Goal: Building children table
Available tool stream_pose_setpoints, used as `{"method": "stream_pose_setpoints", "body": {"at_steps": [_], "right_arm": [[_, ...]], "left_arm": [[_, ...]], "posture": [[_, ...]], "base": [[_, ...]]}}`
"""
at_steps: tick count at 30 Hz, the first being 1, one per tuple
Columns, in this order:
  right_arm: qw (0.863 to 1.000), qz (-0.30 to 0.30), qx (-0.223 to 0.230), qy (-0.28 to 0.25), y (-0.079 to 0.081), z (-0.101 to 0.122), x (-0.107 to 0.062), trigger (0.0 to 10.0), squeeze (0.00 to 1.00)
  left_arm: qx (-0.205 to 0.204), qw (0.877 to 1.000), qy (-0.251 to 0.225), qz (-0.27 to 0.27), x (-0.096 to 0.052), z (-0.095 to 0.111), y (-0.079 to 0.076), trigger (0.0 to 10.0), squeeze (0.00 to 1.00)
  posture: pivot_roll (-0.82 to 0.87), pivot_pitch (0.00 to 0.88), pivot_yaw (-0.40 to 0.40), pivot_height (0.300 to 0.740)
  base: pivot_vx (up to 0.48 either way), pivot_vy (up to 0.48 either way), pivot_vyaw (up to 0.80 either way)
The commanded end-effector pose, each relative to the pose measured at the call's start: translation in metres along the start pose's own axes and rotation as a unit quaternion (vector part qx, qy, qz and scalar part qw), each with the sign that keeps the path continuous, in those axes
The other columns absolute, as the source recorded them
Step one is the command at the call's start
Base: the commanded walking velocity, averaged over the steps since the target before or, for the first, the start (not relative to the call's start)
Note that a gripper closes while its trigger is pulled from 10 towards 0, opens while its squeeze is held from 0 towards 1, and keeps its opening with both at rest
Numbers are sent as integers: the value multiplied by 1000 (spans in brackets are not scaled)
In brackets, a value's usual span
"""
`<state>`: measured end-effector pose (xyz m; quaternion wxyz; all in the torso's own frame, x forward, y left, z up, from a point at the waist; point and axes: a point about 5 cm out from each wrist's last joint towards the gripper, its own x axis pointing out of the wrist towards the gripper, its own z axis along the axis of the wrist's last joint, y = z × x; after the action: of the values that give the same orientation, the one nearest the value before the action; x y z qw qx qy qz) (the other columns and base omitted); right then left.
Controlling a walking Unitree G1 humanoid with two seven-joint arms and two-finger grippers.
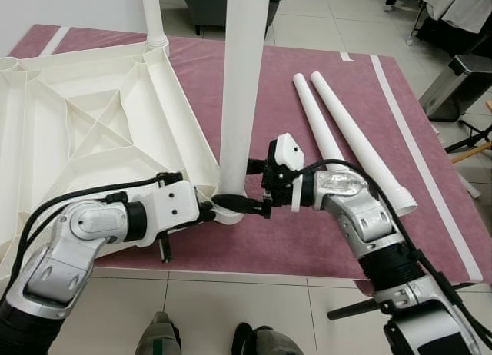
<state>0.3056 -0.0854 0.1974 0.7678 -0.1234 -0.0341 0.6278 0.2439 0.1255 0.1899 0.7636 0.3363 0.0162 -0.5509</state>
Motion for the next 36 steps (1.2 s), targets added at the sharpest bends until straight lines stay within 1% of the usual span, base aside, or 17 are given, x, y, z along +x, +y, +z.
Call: {"method": "stream_pose_setpoints", "body": {"at_steps": [1,11,12,14,15,16,21,22,24,25,26,27,29,31,33,35,36], "right_arm": [[1000,0,18,-10,-5,1,-1,0,0],[1000,-4,22,-13,-5,-1,1,0,0],[999,-42,22,4,-8,-6,3,0,0],[997,-70,22,16,-11,-10,5,0,0],[992,-117,31,31,-12,-17,12,0,0],[981,-184,44,50,-11,-26,21,0,0],[972,-220,53,60,-9,-31,27,0,0],[964,-250,64,65,-8,-34,32,0,0],[957,-273,68,70,-6,-36,36,0,0],[944,-310,85,78,-5,-41,40,0,0],[944,-310,85,78,-5,-41,40,0,0],[929,-348,96,88,-4,-45,44,0,0],[929,-348,96,88,-4,-45,44,0,0],[895,-418,124,98,-4,-51,54,0,0],[895,-418,124,98,-4,-51,54,0,0],[866,-472,142,88,-5,-47,66,0,0],[866,-472,142,88,-5,-47,66,0,0]], "left_arm": [[26,999,-36,-12,-3,17,-4,0,0],[23,999,-37,-14,-3,18,-6,0,0],[18,999,-36,9,1,17,1,0,0],[15,999,-34,27,4,17,7,0,0],[3,997,-32,66,11,16,20,0,0],[-13,993,-27,114,21,16,37,0,0],[-21,990,-23,135,26,16,45,0,0],[-27,988,-21,149,30,17,52,0,0],[-29,988,-22,153,34,19,56,0,0],[-34,985,-21,166,39,21,62,0,0],[-34,985,-21,166,39,21,62,0,0],[-34,984,-22,171,45,23,66,0,0],[-34,984,-22,171,45,23,66,0,0],[-37,983,-23,180,55,28,73,0,0],[-37,983,-23,180,55,28,73,0,0],[-34,983,-31,179,63,35,75,0,0],[-34,983,-31,179,63,35,75,0,0]], "posture": [[154,91,-35,740],[151,93,-34,740],[150,96,-34,740],[150,96,-34,740],[150,102,-34,740],[148,105,-32,740],[145,107,-31,740],[140,111,-26,740],[139,112,-25,740],[137,112,-22,740],[137,112,-22,740],[133,114,-17,740],[133,114,-17,740],[129,114,-13,740],[129,114,-13,740],[136,114,-14,740],[136,114,-14,740]], "base": [[0,0,0],[0,0,0],[0,0,0],[0,0,0],[0,0,0],[0,0,0],[0,0,0],[0,0,0],[0,0,0],[0,0,0],[0,0,0],[0,0,0],[0,0,0],[0,0,0],[0,0,0],[0,0,0],[0,0,0]]}}
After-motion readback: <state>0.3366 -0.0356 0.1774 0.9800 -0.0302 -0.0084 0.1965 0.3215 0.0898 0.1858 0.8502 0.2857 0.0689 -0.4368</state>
